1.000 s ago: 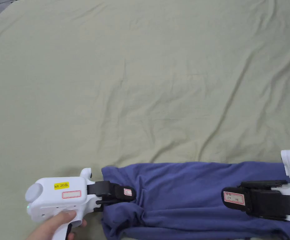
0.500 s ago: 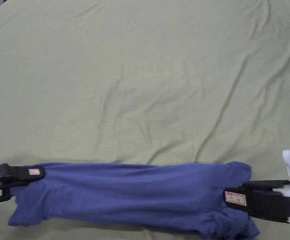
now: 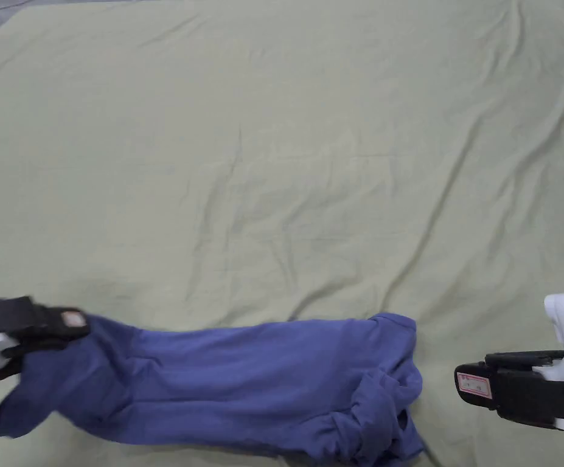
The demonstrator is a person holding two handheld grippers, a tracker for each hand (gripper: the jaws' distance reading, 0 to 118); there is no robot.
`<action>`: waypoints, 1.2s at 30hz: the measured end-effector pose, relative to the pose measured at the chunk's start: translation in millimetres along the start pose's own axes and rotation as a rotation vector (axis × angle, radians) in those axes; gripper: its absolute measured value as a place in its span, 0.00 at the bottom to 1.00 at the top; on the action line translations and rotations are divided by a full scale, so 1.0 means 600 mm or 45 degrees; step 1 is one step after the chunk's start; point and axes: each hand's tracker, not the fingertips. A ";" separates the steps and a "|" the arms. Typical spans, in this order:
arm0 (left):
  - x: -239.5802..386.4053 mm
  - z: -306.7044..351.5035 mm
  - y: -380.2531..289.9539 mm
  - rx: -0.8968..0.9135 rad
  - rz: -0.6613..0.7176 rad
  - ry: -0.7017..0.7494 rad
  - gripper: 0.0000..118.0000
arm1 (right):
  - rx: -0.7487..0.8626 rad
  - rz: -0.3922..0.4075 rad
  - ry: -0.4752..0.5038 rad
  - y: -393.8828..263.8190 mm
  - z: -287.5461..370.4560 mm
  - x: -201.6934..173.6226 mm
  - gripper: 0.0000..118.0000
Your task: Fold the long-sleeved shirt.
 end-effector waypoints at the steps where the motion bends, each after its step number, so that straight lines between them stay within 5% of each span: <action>1: 0.040 -0.016 -0.019 -0.015 -0.006 -0.073 0.00 | 0.002 0.001 0.000 -0.001 0.004 0.000 0.00; 6: 0.173 -0.140 -0.095 -0.158 -0.164 -0.111 0.00 | 0.026 -0.003 -0.010 -0.012 0.023 0.007 0.00; 15: 0.173 -0.400 -0.213 -0.477 -0.014 0.091 0.00 | 0.067 -0.036 -0.051 -0.034 0.049 0.037 0.00; 16: 0.167 -0.411 -0.224 -0.441 0.015 0.076 0.04 | 0.069 -0.040 -0.052 -0.036 0.051 0.041 0.00; 17: 0.159 -0.416 -0.228 -0.405 0.044 0.030 0.17 | 0.070 -0.045 -0.046 -0.038 0.052 0.045 0.00; 18: 0.155 -0.415 -0.226 -0.405 0.040 -0.041 0.40 | 0.070 -0.051 -0.040 -0.039 0.052 0.048 0.00; 21: 0.186 -0.375 -0.224 -0.404 0.019 -0.154 0.74 | 0.073 -0.063 -0.030 -0.042 0.052 0.053 0.00; 24: 0.215 -0.305 -0.203 -0.382 -0.020 -0.340 0.87 | 0.083 -0.086 0.009 -0.044 0.052 0.060 0.00; 26: 0.210 -0.241 -0.183 -0.328 -0.074 -0.448 0.82 | 0.097 -0.105 0.032 -0.043 0.052 0.063 0.00; 27: 0.207 -0.214 -0.175 -0.254 -0.145 -0.433 0.63 | 0.100 -0.111 0.037 -0.042 0.052 0.064 0.00; 29: 0.214 -0.165 -0.163 -0.101 -0.338 -0.250 0.03 | 0.104 -0.118 0.048 -0.041 0.050 0.064 0.00; 31: 0.198 -0.149 -0.161 0.036 -0.458 -0.026 0.00 | 0.104 -0.120 0.052 -0.040 0.047 0.064 0.00; 36: 0.156 -0.202 -0.188 -0.124 -0.523 0.209 0.00 | 0.101 -0.125 0.054 -0.040 0.042 0.060 0.00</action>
